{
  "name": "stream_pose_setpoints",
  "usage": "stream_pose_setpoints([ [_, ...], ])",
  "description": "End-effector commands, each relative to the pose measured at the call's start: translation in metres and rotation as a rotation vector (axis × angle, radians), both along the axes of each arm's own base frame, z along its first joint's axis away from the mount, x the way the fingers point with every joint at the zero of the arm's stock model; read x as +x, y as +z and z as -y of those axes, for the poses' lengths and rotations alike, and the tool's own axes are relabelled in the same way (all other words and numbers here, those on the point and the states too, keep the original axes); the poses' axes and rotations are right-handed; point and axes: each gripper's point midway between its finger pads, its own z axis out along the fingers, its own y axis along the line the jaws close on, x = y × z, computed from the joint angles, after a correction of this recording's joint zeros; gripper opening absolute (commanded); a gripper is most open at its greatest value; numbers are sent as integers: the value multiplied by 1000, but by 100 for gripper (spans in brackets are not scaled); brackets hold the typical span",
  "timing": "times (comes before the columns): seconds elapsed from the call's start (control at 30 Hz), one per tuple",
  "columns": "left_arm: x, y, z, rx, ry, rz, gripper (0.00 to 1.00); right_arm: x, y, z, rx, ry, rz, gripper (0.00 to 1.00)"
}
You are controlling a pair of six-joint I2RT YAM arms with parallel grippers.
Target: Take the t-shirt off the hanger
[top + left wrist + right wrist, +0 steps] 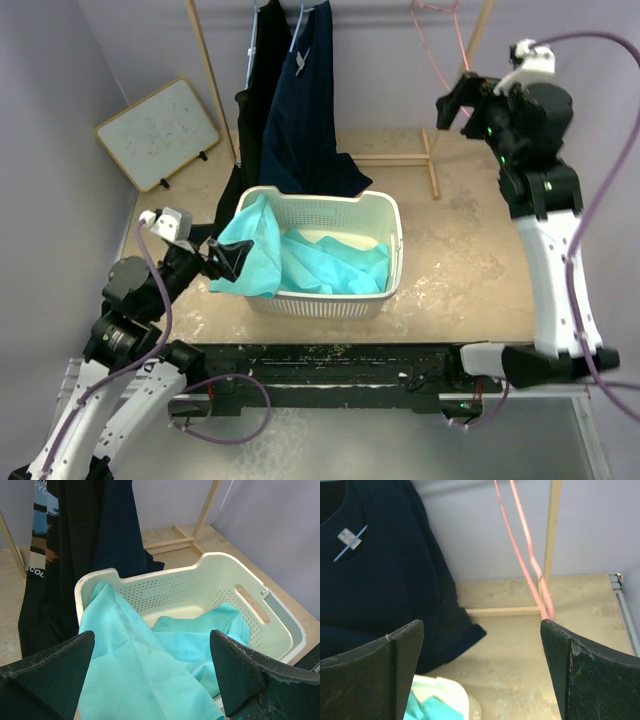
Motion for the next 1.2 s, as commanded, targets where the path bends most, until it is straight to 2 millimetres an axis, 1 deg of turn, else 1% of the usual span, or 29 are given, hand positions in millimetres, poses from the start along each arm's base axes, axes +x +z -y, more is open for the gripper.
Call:
stream_pose_setpoints([
  [0.0,17,9,8,24,-2,-44,99,-68,28,21,48,-72,138,100],
  [0.03,24,2,11,51,-4,-86,99,-80,21,28,43,-108,133,100],
  [0.1,35,-3,17,104,-15,-167,99,-108,7,34,49,-124,124,100],
  [0.17,44,-4,23,149,-32,-228,100,-134,-9,41,61,-148,110,100],
  [0.2,49,-5,26,166,-34,-261,97,-145,-16,43,70,-154,106,100],
  [0.23,54,-6,28,184,-35,-294,88,-158,-20,45,79,-154,112,100],
  [0.27,56,-14,28,213,-34,-359,79,-167,-28,46,85,-156,103,100],
  [0.3,60,-20,29,235,-29,-418,71,-177,-31,46,94,-155,105,100],
  [0.33,62,-26,29,261,-21,-476,65,-185,-36,46,97,-148,97,100],
  [0.37,64,-38,27,295,0,-557,62,-194,-41,45,99,-138,93,100],
  [0.43,65,-55,22,354,44,-668,59,-206,-50,44,99,-126,73,100],
  [0.47,63,-61,22,375,50,-703,59,-211,-54,44,97,-120,67,100],
  [0.6,54,-72,28,404,78,-749,63,-229,-57,47,81,-120,74,100],
  [0.67,51,-82,27,441,109,-782,64,-235,-55,48,73,-113,86,100],
  [0.73,48,-92,30,472,111,-814,64,-239,-55,47,65,-107,90,100],
  [0.83,45,-105,36,516,126,-840,62,-244,-55,49,54,-108,92,100],
  [0.93,44,-117,39,547,125,-865,52,-248,-56,51,51,-115,96,100],
  [0.97,44,-120,40,552,126,-873,46,-250,-56,51,52,-114,98,100],
  [1.0,44,-123,42,558,126,-877,38,-251,-55,51,52,-114,104,100],
  [1.03,45,-123,45,554,123,-874,24,-252,-54,51,54,-114,110,100],
  [1.07,47,-122,51,538,111,-866,7,-253,-53,51,54,-114,114,100],
  [1.1,51,-118,60,510,86,-846,0,-254,-53,51,56,-110,117,100],
  [1.17,57,-105,86,445,9,-798,0,-253,-53,48,57,-95,117,100],
])
